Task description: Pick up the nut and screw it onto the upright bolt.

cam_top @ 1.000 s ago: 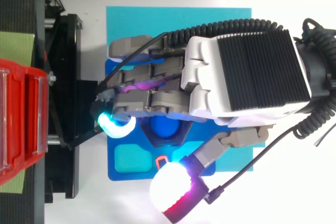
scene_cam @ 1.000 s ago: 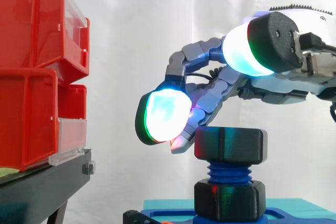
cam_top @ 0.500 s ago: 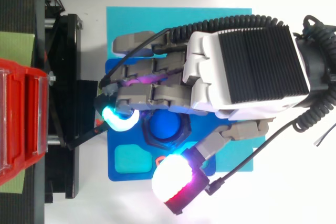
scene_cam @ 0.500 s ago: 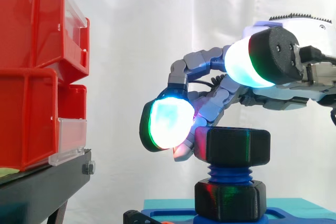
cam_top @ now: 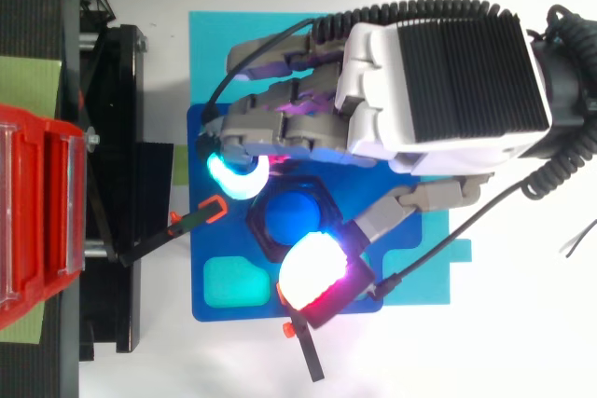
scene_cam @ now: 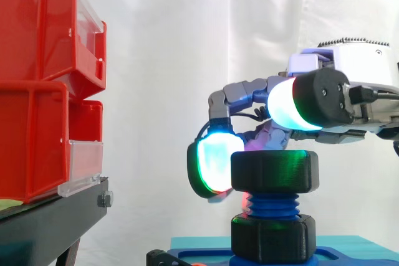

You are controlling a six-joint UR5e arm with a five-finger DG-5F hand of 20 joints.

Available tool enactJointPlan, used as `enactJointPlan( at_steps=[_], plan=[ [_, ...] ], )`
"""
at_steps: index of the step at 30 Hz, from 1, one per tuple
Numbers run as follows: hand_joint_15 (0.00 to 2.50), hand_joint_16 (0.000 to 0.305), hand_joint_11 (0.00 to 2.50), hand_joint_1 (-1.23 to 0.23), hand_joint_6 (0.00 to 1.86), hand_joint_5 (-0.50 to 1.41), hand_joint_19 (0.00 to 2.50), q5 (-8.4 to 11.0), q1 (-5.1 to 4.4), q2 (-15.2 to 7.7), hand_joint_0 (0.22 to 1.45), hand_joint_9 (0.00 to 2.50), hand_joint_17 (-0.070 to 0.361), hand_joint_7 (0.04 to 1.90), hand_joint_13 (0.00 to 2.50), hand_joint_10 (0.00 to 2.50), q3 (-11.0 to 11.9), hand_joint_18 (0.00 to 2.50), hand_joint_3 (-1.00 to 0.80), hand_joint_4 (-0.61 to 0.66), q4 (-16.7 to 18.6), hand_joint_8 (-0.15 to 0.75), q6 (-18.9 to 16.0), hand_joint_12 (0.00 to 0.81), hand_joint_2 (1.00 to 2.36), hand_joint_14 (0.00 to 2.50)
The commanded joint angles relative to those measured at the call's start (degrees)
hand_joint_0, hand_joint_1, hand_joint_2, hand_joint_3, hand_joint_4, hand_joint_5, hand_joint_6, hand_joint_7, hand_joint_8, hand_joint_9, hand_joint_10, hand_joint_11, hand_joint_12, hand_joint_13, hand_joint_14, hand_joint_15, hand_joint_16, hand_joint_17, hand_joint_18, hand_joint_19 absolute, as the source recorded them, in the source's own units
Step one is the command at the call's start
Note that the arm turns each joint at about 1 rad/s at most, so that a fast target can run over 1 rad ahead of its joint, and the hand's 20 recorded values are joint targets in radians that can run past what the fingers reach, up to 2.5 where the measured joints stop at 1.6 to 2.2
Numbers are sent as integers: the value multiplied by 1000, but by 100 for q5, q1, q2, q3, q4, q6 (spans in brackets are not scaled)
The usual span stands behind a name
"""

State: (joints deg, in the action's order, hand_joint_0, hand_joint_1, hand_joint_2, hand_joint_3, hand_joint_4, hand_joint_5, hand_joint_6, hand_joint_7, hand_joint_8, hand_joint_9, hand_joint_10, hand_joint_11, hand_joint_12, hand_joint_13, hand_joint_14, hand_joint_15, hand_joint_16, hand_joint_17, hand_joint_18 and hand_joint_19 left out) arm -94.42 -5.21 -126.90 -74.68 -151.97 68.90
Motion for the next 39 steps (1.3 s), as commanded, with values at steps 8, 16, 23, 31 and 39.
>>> enactJointPlan(
  at_steps=[8,16,23,31,39],
  plan=[
    [14,3,329,-312,676,50,0,-156,222,7,556,1806,8,1133,1160,13,-2,723,-500,78,89,257,0,143,1000,0],
    [29,9,421,-193,501,43,0,-349,319,7,535,1769,20,1436,1133,16,-2,672,-500,160,299,283,0,177,1000,2],
    [0,23,142,-146,503,-94,7,-446,275,7,511,1225,52,870,838,4,-2,532,-500,254,563,281,0,246,1000,0],
    [0,32,0,-135,501,-156,0,-446,196,-2,484,715,72,626,335,0,-2,0,-500,195,686,234,9,299,1000,0],
    [0,42,0,-35,501,-240,0,-305,-32,-133,462,283,94,563,0,0,-2,0,-500,109,660,199,71,345,1000,0]
  ],
)
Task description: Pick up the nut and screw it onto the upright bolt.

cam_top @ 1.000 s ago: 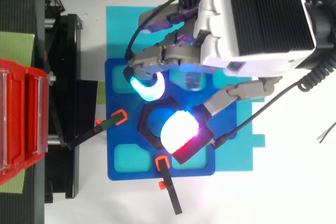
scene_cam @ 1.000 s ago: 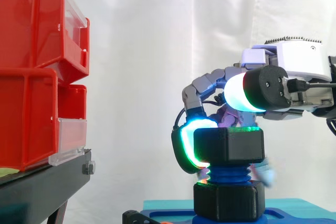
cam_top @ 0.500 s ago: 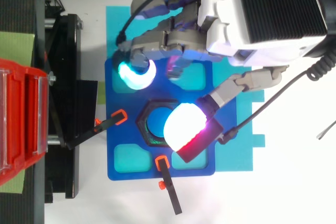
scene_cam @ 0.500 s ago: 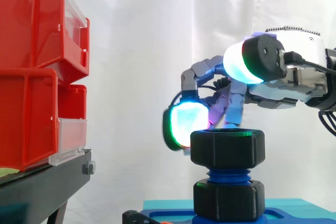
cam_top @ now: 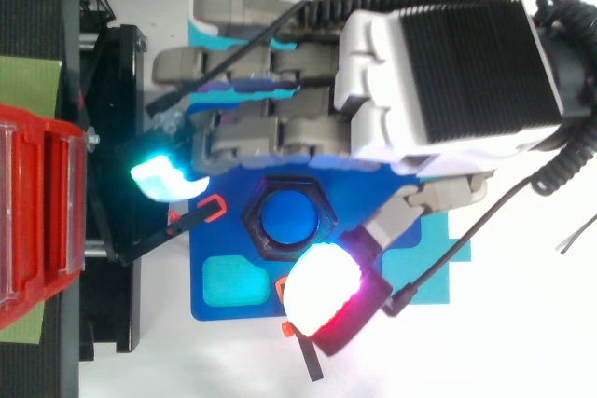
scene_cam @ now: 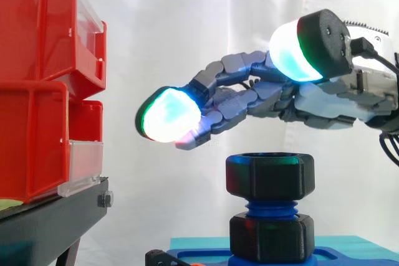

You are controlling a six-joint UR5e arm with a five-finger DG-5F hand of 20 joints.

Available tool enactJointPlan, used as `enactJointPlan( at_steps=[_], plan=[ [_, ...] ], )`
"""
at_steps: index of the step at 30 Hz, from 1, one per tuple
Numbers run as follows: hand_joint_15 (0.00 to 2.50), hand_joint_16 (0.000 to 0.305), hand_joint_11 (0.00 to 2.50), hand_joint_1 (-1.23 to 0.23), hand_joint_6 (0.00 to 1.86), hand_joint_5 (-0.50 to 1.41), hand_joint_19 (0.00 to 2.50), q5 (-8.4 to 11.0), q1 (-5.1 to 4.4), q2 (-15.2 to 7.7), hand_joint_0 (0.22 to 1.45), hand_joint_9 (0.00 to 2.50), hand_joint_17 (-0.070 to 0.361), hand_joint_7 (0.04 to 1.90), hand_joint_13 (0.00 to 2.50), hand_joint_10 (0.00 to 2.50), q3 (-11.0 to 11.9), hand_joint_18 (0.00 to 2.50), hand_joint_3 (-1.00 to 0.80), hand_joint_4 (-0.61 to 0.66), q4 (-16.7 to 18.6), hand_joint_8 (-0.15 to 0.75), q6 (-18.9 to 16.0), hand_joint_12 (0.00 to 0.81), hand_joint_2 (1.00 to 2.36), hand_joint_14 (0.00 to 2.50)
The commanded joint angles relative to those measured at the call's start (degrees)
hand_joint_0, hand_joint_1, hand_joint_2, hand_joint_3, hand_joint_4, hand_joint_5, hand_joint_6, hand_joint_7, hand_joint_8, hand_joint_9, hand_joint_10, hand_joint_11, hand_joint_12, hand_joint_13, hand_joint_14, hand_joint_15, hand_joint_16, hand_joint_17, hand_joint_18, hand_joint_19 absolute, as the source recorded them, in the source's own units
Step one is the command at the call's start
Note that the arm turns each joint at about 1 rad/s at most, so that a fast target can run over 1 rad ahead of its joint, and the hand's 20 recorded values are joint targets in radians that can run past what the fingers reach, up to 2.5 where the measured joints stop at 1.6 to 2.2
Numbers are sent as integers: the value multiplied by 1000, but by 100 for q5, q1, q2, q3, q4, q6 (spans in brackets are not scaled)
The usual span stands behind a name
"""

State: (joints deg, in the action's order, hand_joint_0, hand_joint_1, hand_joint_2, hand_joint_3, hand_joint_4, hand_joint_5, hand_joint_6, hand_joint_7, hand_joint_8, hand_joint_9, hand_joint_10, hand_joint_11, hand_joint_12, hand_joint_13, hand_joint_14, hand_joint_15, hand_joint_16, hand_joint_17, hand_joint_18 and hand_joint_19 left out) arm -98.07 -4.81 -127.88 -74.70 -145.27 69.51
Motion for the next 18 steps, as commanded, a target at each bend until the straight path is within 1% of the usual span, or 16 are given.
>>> enactJointPlan(
  at_steps=[1,2,6,8,13,14,18],
  plan=[
    [0,42,0,-30,501,-243,0,87,-91,-26,461,235,95,562,0,0,0,0,-500,107,-18,201,1,349,1000,0],
    [0,43,0,-24,501,-240,0,139,-126,-26,461,208,97,566,0,0,0,0,-500,113,-45,200,1,350,1000,0],
    [0,43,0,-20,501,-225,0,210,-170,-26,459,204,98,603,0,0,0,0,-500,139,-185,204,-8,350,1000,0],
    [0,43,0,-27,501,-204,0,210,-187,-26,463,225,96,661,0,0,0,0,-500,171,-265,215,-8,343,1000,0],
    [0,40,0,-66,502,-162,0,210,-214,-26,475,338,90,763,87,0,0,0,-500,216,-282,233,1,331,1000,0],
    [0,38,0,-74,503,-152,0,210,-214,-35,478,392,86,798,112,0,0,0,-500,227,-282,245,1,325,1000,0],
    [0,35,0,-90,503,-138,0,210,-222,-35,485,451,80,844,159,0,0,0,-500,253,-344,252,-8,311,1000,0]
  ],
)
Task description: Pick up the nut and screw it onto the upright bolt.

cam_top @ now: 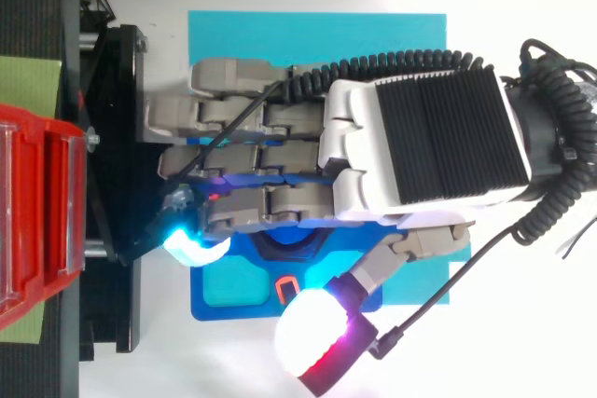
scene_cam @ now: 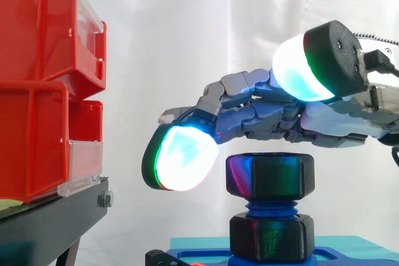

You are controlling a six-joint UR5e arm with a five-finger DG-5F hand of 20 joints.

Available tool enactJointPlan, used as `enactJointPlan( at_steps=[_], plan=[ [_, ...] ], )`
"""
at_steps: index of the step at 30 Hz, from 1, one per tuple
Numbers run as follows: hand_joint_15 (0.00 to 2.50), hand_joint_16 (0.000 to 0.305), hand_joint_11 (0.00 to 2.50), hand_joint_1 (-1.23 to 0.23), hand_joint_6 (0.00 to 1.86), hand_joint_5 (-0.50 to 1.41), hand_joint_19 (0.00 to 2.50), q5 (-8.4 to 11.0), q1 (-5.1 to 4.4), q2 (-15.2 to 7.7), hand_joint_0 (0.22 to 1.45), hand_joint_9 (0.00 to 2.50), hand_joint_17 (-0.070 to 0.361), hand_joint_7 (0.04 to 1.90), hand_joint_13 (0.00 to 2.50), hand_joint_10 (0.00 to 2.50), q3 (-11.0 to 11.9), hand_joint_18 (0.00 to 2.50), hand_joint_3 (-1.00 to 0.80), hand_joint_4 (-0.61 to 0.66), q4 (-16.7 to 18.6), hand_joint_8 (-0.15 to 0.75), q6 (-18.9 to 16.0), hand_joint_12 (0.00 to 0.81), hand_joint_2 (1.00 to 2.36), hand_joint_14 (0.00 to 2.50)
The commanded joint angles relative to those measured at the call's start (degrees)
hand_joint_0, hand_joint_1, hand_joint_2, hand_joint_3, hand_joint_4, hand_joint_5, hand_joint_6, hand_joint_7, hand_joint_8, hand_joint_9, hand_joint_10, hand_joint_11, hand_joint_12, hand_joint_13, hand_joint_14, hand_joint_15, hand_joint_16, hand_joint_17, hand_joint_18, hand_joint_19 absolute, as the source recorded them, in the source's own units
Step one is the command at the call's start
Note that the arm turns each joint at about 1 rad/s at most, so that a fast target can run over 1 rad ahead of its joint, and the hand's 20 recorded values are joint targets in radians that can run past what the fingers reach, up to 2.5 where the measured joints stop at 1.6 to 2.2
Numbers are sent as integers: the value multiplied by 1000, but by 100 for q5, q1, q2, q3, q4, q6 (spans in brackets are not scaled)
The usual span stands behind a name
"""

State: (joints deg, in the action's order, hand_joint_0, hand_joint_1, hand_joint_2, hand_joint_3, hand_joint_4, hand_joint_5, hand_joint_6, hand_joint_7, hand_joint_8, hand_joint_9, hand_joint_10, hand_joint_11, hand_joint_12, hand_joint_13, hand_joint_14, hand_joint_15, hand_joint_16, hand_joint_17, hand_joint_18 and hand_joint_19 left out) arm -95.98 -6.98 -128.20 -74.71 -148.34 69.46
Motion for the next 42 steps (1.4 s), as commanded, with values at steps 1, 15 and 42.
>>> enactJointPlan(
  at_steps=[1,15,42],
  plan=[
    [0,32,0,-103,503,-129,0,1,-5,5,493,500,71,881,203,0,0,0,-500,265,-55,254,-2,299,1000,0],
    [0,23,0,-181,504,-76,0,-35,109,5,516,692,51,1079,378,0,0,0,-500,286,-151,273,-2,248,1000,0],
    [0,3,2,-271,564,66,0,-184,469,-3,556,1383,7,1277,890,0,0,493,-500,135,-81,272,6,141,1000,0]
  ],
)
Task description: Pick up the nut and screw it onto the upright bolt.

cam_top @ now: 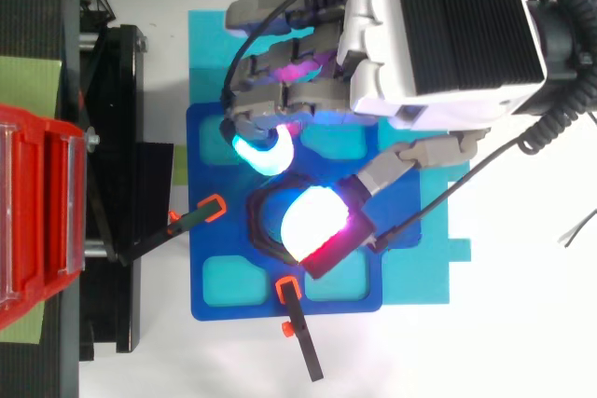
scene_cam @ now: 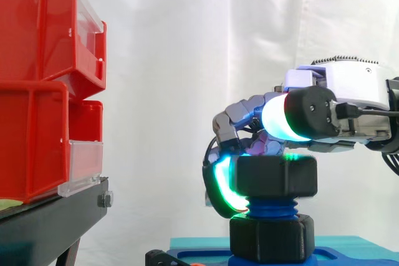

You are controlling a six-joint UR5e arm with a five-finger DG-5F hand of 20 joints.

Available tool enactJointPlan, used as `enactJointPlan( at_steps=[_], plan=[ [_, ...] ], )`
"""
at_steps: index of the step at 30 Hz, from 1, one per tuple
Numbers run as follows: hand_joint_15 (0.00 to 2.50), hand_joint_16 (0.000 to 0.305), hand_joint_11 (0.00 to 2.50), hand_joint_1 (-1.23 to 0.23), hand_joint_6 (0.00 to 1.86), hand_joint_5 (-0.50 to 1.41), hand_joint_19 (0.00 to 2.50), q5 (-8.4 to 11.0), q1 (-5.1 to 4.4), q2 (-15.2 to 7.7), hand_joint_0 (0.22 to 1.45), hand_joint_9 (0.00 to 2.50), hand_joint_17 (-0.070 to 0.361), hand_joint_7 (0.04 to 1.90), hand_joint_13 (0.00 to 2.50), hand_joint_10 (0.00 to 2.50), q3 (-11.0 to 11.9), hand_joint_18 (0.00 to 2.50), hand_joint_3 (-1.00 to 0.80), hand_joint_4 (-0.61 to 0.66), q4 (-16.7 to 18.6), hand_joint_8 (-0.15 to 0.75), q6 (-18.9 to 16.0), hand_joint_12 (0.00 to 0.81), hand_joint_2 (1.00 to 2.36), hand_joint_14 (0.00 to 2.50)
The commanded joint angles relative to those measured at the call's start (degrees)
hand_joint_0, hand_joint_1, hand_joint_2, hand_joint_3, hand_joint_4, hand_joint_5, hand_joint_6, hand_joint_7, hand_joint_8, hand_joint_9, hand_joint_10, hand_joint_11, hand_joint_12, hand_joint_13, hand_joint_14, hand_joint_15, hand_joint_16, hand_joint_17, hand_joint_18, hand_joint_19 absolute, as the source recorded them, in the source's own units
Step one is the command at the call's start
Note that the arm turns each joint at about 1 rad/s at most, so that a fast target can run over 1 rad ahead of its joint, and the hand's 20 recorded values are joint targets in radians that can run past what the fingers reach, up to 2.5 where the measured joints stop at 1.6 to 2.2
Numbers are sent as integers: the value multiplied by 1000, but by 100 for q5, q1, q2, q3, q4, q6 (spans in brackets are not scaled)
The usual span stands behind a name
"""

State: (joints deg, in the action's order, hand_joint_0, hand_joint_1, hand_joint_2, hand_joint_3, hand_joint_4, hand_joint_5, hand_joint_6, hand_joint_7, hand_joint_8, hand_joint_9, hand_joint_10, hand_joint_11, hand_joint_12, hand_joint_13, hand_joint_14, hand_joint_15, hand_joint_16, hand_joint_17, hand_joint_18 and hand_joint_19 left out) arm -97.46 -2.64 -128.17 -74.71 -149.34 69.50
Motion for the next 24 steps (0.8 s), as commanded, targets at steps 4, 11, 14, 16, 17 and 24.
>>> enactJointPlan(
  at_steps=[4,11,14,16,17,24],
  plan=[
    [0,3,15,-199,547,60,0,-168,115,2,545,1395,8,1307,897,0,0,503,-500,142,116,273,2,142,1000,0],
    [0,12,0,-117,505,-40,0,-353,176,2,531,1168,27,1060,757,0,17,344,-500,247,380,277,-7,200,1000,0],
    [0,16,0,-101,504,-80,0,-353,176,2,523,1078,37,881,689,0,61,286,-500,259,424,273,2,218,1000,0],
    [0,19,0,-90,503,-102,0,-379,141,2,516,1006,43,782,642,0,140,260,-500,239,424,264,2,232,1000,0],
    [0,21,0,-84,502,-112,0,-388,141,2,512,951,47,742,622,0,158,241,-500,233,432,262,2,238,1000,0],
    [0,25,0,-59,502,-124,0,-397,80,-7,505,853,57,697,519,0,176,158,-500,221,476,250,28,262,1000,0]
  ],
)
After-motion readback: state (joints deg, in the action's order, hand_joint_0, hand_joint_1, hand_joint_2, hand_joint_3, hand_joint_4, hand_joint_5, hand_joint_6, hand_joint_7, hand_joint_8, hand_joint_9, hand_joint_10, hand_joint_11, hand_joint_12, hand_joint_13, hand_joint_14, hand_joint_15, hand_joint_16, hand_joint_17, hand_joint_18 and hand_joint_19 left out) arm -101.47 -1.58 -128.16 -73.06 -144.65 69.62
